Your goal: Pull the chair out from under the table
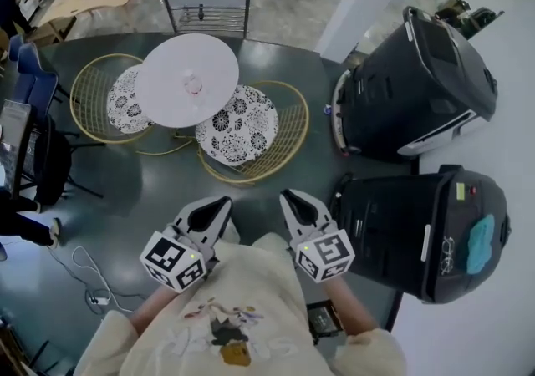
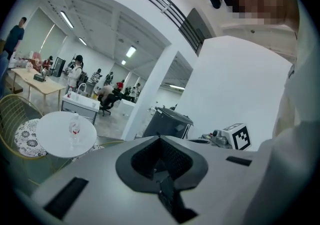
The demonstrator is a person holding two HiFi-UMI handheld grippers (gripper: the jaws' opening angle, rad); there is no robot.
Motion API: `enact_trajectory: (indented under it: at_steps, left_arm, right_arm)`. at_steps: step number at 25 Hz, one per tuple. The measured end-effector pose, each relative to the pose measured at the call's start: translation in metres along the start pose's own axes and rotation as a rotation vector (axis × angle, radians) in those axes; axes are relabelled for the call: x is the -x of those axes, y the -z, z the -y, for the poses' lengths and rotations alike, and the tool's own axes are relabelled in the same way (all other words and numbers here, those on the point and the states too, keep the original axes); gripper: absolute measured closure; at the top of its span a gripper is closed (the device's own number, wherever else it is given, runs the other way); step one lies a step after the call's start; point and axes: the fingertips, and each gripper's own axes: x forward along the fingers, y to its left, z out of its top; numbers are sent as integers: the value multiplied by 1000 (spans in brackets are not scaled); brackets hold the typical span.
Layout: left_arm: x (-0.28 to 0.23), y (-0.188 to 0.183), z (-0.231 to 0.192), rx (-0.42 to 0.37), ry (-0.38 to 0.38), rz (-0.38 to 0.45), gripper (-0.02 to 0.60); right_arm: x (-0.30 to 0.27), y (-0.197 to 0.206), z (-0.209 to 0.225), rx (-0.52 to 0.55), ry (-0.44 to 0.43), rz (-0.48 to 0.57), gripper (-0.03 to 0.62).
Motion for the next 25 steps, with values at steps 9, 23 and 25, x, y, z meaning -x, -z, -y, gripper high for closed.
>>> enact_trajectory:
  at_steps: [9,23,25]
  left_arm:
    - [-50,-9,-24,-25,-6,-53,578]
    - [-116,65,-50,101,-171,-114,578]
    - [-121,77,-58,119,-233,-91,578]
  right_arm:
    - [-39,1,60,114,4,-64,578]
    - [-98,98,129,660,-330,-355,464]
    - [-103,115,135,785,-376,-389,462]
